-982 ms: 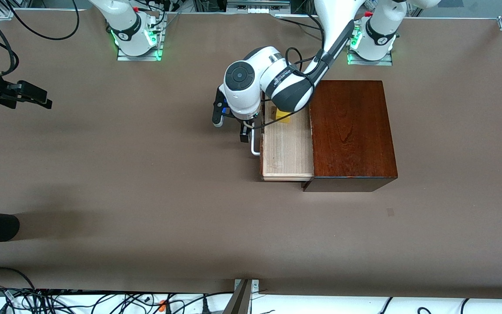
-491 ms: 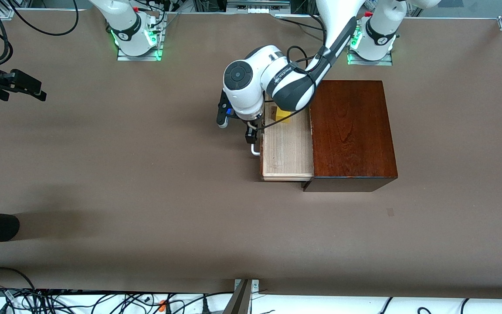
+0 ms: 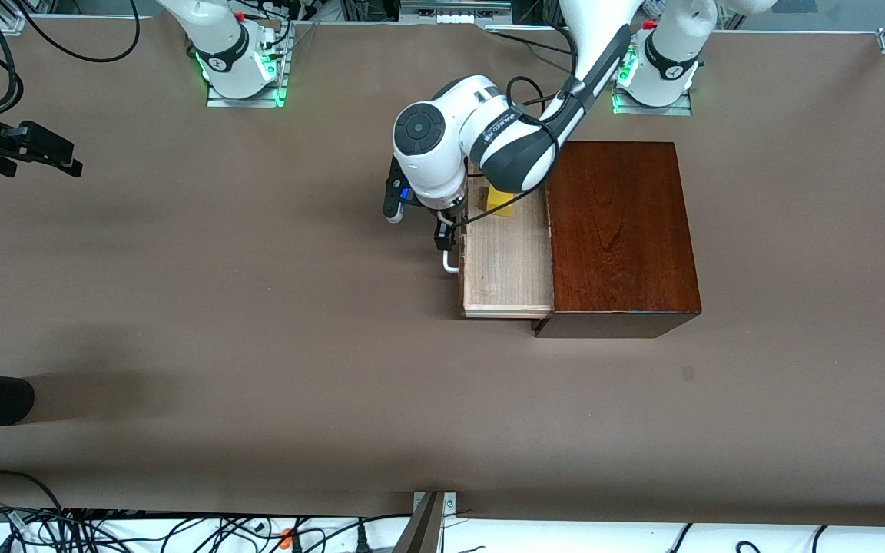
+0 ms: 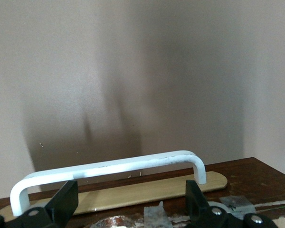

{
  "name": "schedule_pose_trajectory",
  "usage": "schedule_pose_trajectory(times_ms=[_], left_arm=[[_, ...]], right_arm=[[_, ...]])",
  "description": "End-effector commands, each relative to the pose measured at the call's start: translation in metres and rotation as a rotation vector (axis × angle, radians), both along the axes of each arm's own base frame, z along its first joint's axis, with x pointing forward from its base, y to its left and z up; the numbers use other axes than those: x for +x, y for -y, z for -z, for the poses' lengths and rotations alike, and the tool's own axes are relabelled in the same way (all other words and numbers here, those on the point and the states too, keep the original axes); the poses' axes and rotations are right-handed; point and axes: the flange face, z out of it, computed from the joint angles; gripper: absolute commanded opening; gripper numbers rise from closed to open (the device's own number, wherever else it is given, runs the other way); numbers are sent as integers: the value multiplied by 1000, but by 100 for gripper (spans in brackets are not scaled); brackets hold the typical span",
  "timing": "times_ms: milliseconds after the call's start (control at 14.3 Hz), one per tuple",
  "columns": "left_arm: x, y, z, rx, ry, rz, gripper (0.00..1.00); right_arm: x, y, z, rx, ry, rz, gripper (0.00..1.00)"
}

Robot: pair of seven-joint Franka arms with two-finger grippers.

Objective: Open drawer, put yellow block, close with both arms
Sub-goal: 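Push the drawer front with the left gripper into the box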

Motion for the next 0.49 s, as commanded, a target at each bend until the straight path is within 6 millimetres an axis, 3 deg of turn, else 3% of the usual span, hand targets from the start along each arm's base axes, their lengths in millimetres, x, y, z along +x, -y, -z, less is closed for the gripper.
schedule_pose_trajectory(times_ms=[0, 421], left_arm=[[-6, -27, 1, 117, -15, -10, 100], [-7, -45, -6, 243, 7, -108, 100]], right_arm=[[-6, -2, -1, -14, -6, -16, 100], [-2, -7, -3, -24, 6, -24, 100]])
